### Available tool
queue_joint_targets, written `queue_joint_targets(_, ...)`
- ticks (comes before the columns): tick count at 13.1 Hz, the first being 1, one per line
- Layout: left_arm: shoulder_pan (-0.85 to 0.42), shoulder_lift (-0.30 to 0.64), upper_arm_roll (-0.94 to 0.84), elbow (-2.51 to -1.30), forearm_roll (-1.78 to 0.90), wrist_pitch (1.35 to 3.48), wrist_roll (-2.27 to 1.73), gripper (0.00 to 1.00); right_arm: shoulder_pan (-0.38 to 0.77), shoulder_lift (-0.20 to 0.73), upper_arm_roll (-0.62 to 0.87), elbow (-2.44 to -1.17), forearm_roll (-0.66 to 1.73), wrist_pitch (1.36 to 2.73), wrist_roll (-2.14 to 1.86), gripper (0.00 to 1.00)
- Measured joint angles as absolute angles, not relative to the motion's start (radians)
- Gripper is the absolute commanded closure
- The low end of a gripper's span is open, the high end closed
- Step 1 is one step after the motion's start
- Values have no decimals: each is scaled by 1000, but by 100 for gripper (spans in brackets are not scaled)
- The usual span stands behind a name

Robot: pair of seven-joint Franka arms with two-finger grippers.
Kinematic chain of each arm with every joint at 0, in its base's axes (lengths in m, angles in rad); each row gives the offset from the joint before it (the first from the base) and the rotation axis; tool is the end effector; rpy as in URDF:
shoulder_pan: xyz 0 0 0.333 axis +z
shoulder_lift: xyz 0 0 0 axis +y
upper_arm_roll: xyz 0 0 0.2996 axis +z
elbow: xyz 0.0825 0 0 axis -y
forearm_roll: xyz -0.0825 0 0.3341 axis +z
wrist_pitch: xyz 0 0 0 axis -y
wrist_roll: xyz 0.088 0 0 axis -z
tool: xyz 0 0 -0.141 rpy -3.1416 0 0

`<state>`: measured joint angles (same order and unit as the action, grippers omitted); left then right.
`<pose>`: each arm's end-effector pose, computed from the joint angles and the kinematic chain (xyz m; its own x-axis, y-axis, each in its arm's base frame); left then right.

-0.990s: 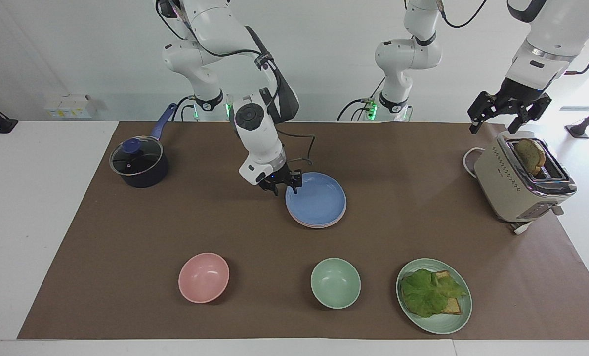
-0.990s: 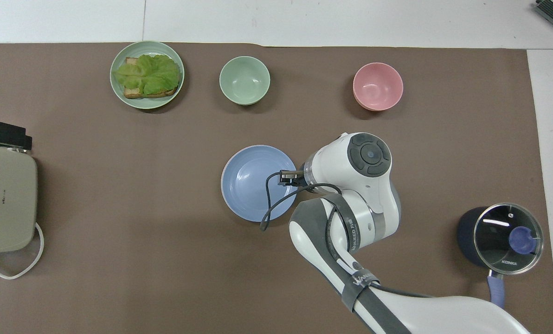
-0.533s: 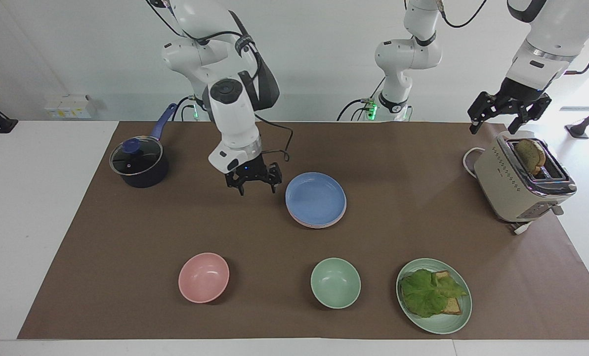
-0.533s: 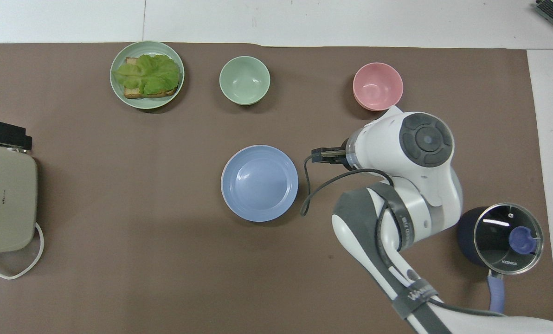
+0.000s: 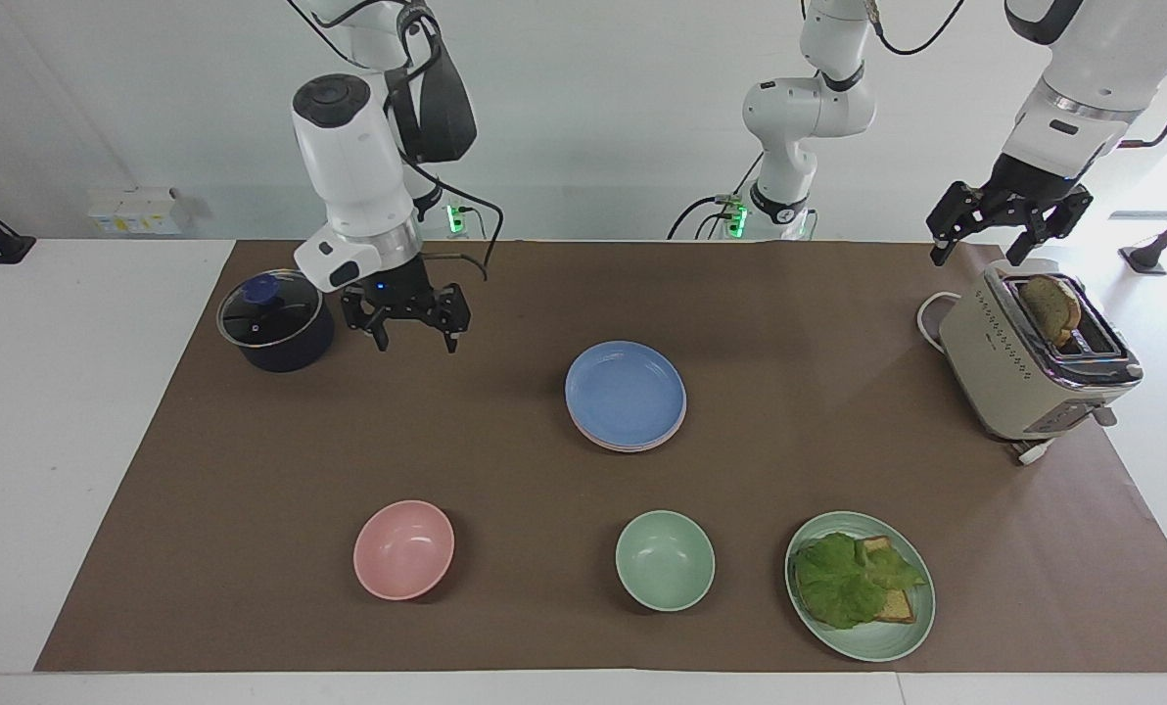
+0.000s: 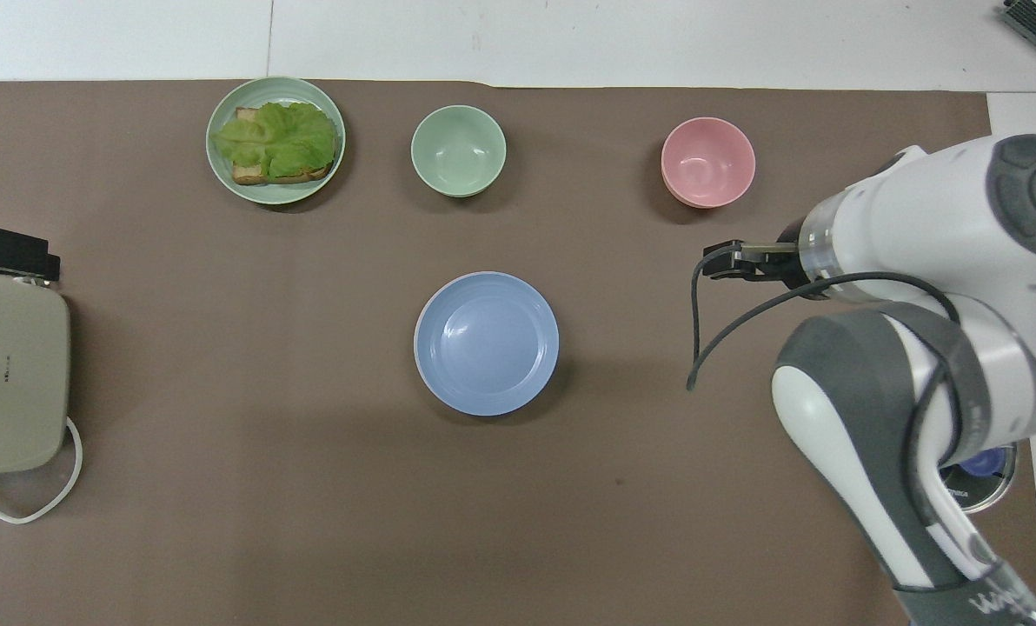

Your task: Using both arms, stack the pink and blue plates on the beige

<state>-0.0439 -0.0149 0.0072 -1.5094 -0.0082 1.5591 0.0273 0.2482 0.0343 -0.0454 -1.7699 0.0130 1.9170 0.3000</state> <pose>0.5014 -0.0195 0.6065 0.9958 -0.0640 0.0648 -0.0645 -0.9979 0.0065 0.5288 0.1104 0.5024 0.9893 -0.1024 0.1043 -0.0983 -0.9942 -0.0439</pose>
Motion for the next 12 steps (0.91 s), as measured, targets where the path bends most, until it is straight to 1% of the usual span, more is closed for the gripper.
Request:
queue_joint_targets(4, -44, -15, 7, -1509, -8, 1559, 27, 0, 199, -31, -46, -1735, 13, 1823, 242, 0)
queue_joint_targets(8, -44, -15, 7, -1509, -8, 1559, 27, 0, 145, -44, -48, -1651, 13, 1707, 180, 0)
queue_joint_targets(12, -44, -15, 7, -1509, -8, 1559, 27, 0, 107, -46, -58, -1583, 13, 1625, 148, 0)
